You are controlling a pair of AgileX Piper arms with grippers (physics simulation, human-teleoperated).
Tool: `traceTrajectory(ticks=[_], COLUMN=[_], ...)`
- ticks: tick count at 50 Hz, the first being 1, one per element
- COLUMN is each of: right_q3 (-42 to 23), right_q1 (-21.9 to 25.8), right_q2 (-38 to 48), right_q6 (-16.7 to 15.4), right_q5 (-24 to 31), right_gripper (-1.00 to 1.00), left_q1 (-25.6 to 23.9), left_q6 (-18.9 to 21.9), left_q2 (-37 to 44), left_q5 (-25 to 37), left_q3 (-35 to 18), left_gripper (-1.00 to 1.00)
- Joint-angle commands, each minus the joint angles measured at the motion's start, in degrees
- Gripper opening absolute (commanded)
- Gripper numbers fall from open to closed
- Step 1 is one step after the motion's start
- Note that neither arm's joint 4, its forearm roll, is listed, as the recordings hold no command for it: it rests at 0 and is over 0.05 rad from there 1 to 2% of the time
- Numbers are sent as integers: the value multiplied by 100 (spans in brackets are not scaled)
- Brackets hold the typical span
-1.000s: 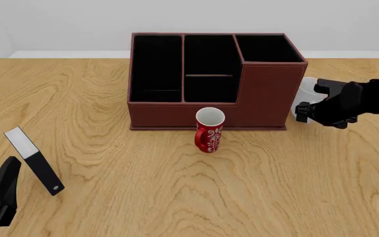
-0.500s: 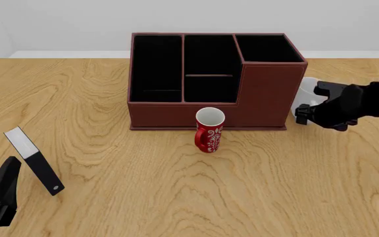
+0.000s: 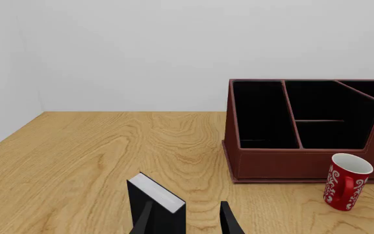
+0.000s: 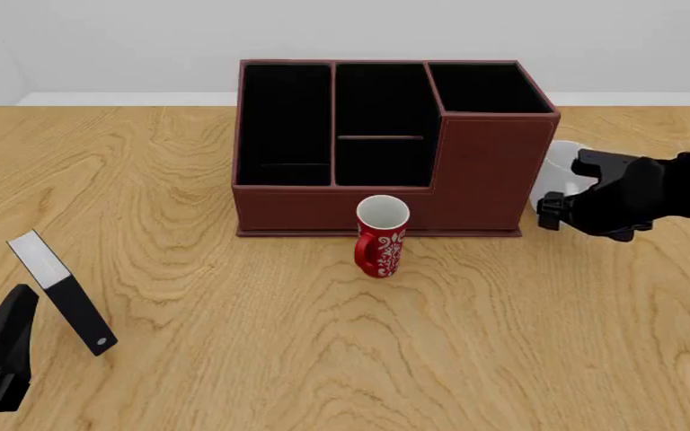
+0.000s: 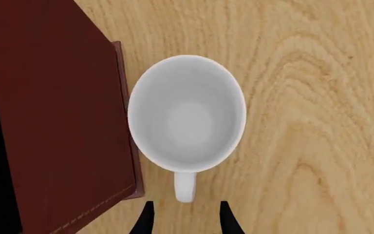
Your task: Pick up the white mug and place it to the right of the caddy.
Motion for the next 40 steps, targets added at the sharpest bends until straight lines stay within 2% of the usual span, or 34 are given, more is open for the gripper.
traceTrajectory(ticks=[1,40], right_q3=[182,847], right_q1=[35,25], right_q2=[-184,-1209], right_q6=[15,-38], right_q5=[-60,-165], right_gripper=[100,100], left_q1=[0,0], left_q6=[0,0], left_q2=[0,0], left_q5=[0,0], left_q3=[0,0], left_gripper=[100,100])
